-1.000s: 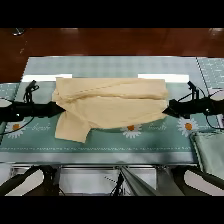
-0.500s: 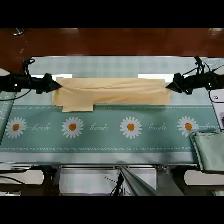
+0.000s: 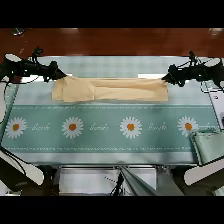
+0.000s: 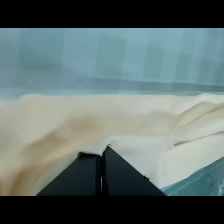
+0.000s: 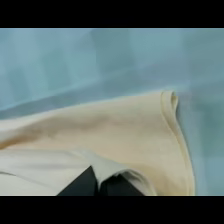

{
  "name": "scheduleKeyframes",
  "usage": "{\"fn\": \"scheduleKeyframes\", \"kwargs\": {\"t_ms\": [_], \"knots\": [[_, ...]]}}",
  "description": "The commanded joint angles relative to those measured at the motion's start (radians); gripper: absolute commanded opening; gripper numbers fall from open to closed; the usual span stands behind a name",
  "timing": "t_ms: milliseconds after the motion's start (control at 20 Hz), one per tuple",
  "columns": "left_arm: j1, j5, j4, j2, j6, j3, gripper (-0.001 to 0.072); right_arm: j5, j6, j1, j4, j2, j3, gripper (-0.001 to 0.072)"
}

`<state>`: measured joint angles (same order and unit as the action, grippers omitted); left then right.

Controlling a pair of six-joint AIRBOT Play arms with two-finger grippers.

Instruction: Fold the shirts.

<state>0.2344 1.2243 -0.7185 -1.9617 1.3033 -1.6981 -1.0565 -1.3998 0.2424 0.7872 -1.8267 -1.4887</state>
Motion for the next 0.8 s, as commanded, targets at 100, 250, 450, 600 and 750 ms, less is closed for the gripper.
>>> {"fn": "scheduleKeyframes", "kwargs": {"t_ms": [100,250,450,600,750], "knots": [[-0.003,-0.025,0.001,-0.084,0.029,-0.096,0.0023,0.019,0.001,-0.004,-0.030,-0.047,-0.018,0.0020],[-0.010,-0.065,0.001,-0.084,0.030,-0.099,0.0023,0.019,-0.002,-0.005,-0.030,-0.047,-0.018,0.0020],[-0.024,-0.042,0.008,-0.079,0.041,-0.103,0.0265,0.016,-0.022,0.002,-0.060,-0.046,-0.018,0.0202],[0.028,0.167,-0.045,-0.064,0.085,-0.181,0.0707,-0.127,-0.003,0.062,-0.104,-0.041,-0.057,0.0623],[0.128,0.378,-0.338,0.031,0.236,-0.191,0.0707,-0.287,0.062,0.185,-0.060,0.011,-0.085,0.0623]]}}
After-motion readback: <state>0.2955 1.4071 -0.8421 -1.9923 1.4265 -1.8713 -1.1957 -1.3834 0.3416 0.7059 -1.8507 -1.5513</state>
